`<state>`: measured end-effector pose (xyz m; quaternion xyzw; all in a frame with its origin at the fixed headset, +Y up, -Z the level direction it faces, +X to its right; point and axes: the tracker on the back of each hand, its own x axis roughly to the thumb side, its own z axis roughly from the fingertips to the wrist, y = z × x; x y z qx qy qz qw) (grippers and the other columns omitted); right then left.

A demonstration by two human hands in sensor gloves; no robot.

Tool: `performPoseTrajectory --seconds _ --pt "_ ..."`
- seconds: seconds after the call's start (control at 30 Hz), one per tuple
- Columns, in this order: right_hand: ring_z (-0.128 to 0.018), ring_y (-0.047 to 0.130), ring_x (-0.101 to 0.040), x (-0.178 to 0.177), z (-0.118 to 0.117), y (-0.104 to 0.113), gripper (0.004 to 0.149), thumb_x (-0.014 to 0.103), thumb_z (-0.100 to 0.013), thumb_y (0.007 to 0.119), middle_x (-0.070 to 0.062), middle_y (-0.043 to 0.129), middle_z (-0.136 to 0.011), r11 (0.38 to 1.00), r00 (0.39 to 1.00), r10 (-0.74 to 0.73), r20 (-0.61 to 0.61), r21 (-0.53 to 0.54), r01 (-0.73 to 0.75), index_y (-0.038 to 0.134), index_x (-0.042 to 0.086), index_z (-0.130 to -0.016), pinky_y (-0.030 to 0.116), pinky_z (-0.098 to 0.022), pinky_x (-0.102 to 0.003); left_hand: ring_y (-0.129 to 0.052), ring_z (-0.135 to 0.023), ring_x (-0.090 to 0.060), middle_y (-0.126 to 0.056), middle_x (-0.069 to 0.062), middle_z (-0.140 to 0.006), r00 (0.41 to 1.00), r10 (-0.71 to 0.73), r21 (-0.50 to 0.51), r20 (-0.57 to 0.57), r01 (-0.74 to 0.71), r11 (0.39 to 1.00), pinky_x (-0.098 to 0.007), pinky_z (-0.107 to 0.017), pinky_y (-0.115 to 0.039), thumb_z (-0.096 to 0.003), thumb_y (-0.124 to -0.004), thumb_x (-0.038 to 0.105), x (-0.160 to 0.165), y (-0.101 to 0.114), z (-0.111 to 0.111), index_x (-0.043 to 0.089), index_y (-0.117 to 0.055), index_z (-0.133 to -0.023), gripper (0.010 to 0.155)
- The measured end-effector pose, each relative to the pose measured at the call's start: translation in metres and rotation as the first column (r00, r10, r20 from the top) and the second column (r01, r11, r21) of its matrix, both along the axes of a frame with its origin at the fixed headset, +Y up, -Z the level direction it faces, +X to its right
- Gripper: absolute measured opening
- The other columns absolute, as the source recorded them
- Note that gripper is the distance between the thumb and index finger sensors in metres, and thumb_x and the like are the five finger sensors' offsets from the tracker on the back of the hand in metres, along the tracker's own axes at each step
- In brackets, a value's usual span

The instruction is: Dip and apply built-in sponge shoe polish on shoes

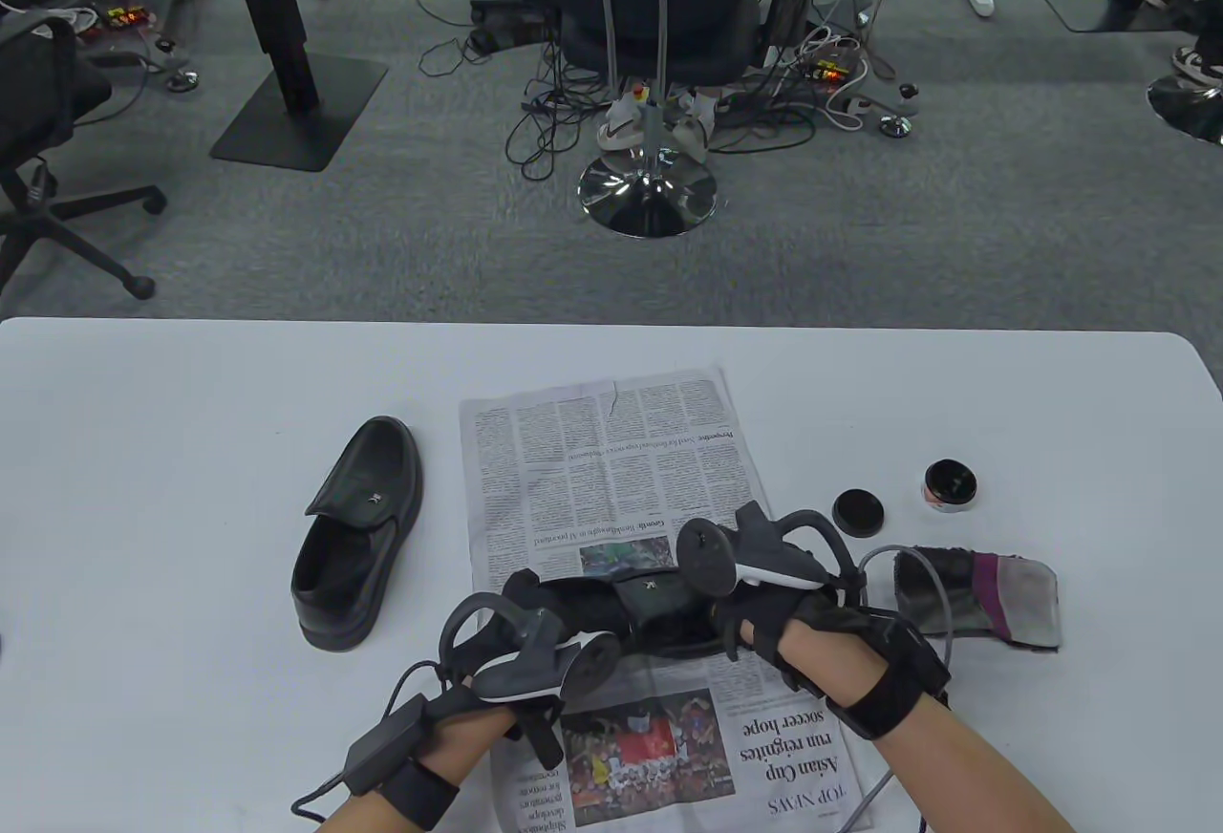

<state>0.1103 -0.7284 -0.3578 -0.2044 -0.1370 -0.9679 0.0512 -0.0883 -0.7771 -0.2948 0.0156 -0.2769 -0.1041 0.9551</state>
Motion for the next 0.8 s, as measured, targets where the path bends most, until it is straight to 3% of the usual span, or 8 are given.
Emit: performPoseTrajectory --seconds 0.13,0.33,0.5,0.53,0.6,0.67,0.73,0.8 --pt "-0.026 0.112 -0.016 -0.003 0.001 0.001 0.043 0.036 -0.033 0.098 -0.007 0.102 -0.055 0.995 0.994 -0.100 -0.055 0.019 0.101 0.095 0.019 -0.072 0.096 -0.034 -0.042 -0.092 -0.043 -0.011 -0.095 0.017 -0.038 1.000 0.003 0.001 0.004 -0.003 1.000 -0.058 -0.069 -0.066 -0.0369 -0.083 0.066 0.000 0.000 0.000 0.043 -0.087 -0.061 0.033" --pt "-0.028 0.113 -0.017 -0.008 0.000 -0.009 0.043 0.033 -0.032 0.096 -0.008 0.101 -0.057 0.911 0.943 -0.320 -0.094 0.244 0.333 0.095 0.019 -0.072 0.097 -0.035 -0.043 -0.092 -0.043 -0.011 -0.095 0.016 -0.038 1.000 0.002 0.004 0.009 -0.002 1.000 -0.059 -0.069 -0.066 -0.0370 -0.083 0.066 0.000 0.000 0.000 0.043 -0.086 -0.061 0.033" --pt "-0.030 0.112 -0.017 -0.013 0.008 -0.007 0.042 0.032 -0.033 0.096 -0.008 0.100 -0.059 0.784 0.775 -0.620 -0.120 -0.123 0.608 0.094 0.019 -0.072 0.097 -0.037 -0.043 -0.092 -0.043 -0.011 -0.095 0.017 -0.038 1.000 0.003 0.000 0.005 -0.003 1.000 -0.058 -0.069 -0.066 -0.0368 -0.083 0.066 0.000 0.000 0.000 0.043 -0.086 -0.061 0.033" --pt "-0.031 0.112 -0.020 -0.010 0.006 -0.006 0.042 0.031 -0.033 0.096 -0.009 0.099 -0.060 0.787 0.782 -0.617 -0.091 -0.081 0.612 0.095 0.018 -0.073 0.095 -0.037 -0.046 -0.092 -0.043 -0.011 -0.095 0.017 -0.038 1.000 0.002 0.000 0.004 -0.002 1.000 -0.058 -0.069 -0.066 -0.0368 -0.083 0.066 0.000 0.000 0.000 0.043 -0.086 -0.061 0.033" --pt "-0.030 0.111 -0.021 -0.004 -0.001 -0.008 0.042 0.029 -0.033 0.096 -0.010 0.099 -0.060 0.885 0.896 -0.435 -0.094 0.138 0.444 0.095 0.018 -0.073 0.094 -0.038 -0.047 -0.092 -0.043 -0.011 -0.095 0.017 -0.038 1.000 0.000 0.000 0.000 0.000 1.000 -0.058 -0.069 -0.066 -0.0368 -0.083 0.066 0.000 0.000 0.000 0.043 -0.086 -0.061 0.033" --pt "-0.031 0.112 -0.015 -0.001 -0.002 -0.013 0.042 0.035 -0.035 0.092 -0.006 0.099 -0.060 0.944 0.963 -0.256 -0.082 0.191 0.268 0.092 0.021 -0.075 0.096 -0.038 -0.042 -0.092 -0.043 -0.010 -0.095 0.017 -0.038 1.000 0.000 0.001 0.000 0.000 1.000 -0.058 -0.069 -0.066 -0.0369 -0.083 0.066 0.000 0.000 0.000 0.043 -0.086 -0.061 0.033" --pt "-0.029 0.112 -0.017 -0.006 0.007 -0.009 0.044 0.033 -0.033 0.095 -0.008 0.099 -0.059 0.905 0.909 -0.404 -0.100 0.101 0.413 0.094 0.018 -0.074 0.096 -0.037 -0.043 -0.092 -0.043 -0.010 -0.095 0.017 -0.038 1.000 -0.001 -0.001 -0.001 0.001 1.000 -0.058 -0.069 -0.066 -0.0368 -0.083 0.066 0.000 0.000 0.000 0.043 -0.086 -0.061 0.033" --pt "-0.029 0.112 -0.016 -0.010 0.009 -0.002 0.044 0.034 -0.033 0.095 -0.008 0.100 -0.058 0.797 0.799 -0.590 -0.113 -0.234 0.556 0.093 0.018 -0.075 0.097 -0.037 -0.042 -0.092 -0.043 -0.010 -0.095 0.017 -0.038 1.000 0.003 -0.001 -0.001 -0.003 1.000 -0.058 -0.069 -0.066 -0.0368 -0.083 0.066 0.000 0.000 0.000 0.043 -0.086 -0.061 0.033"
